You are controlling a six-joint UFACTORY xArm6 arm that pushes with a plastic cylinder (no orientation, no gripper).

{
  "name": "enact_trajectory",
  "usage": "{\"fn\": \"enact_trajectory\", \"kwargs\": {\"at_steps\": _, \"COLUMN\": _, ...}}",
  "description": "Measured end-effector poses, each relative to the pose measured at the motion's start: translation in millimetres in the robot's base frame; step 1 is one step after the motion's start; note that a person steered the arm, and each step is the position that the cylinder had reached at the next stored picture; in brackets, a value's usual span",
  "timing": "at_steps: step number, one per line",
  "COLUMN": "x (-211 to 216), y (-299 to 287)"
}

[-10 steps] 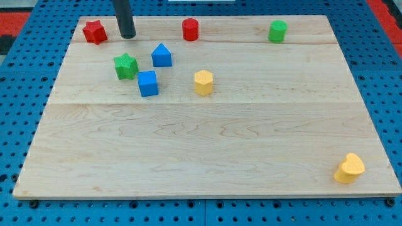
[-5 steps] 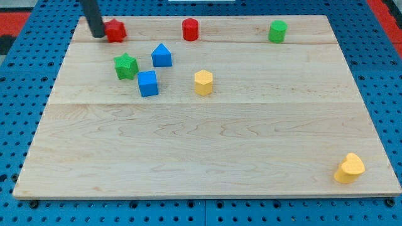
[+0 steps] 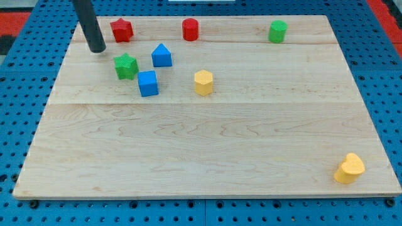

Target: Move green star to the bottom left of the star

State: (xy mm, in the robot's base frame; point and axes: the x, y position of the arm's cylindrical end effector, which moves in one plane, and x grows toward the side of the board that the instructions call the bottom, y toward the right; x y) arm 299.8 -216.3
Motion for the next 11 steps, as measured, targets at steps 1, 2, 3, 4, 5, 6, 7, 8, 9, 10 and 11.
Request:
{"fn": "enact_trajectory", "kwargs": {"at_steps": 1, "x": 0.1, "y": 31.4}}
{"fn": "enact_trajectory", "kwargs": {"at_steps": 2, "x": -4.4, "y": 101.9}}
{"fn": "enact_trajectory", "kwargs": {"at_steps": 3, "x": 25.6, "y": 118.3}}
{"fn": "enact_trajectory", "kwargs": {"at_steps": 4, "x": 48.6, "y": 82.4}}
{"fn": "enact_trajectory", "kwargs": {"at_steps": 5, "x": 64.2, "y": 59.7}}
{"fn": "enact_trajectory", "kwargs": {"at_steps": 6, "x": 62.8, "y": 67.0}}
{"fn": "enact_trajectory", "kwargs": {"at_steps": 7, "x": 49.0, "y": 77.4}}
{"fn": "enact_trajectory", "kwargs": {"at_steps": 8, "x": 37.2, "y": 110.5}}
{"fn": "enact_trajectory", "kwargs": {"at_steps": 9, "x": 37.2, "y": 113.0}}
{"fn": "enact_trajectory", "kwargs": {"at_steps": 10, "x": 32.7, "y": 112.3}}
{"fn": "enact_trajectory", "kwargs": {"at_steps": 11, "x": 32.4, "y": 99.8}}
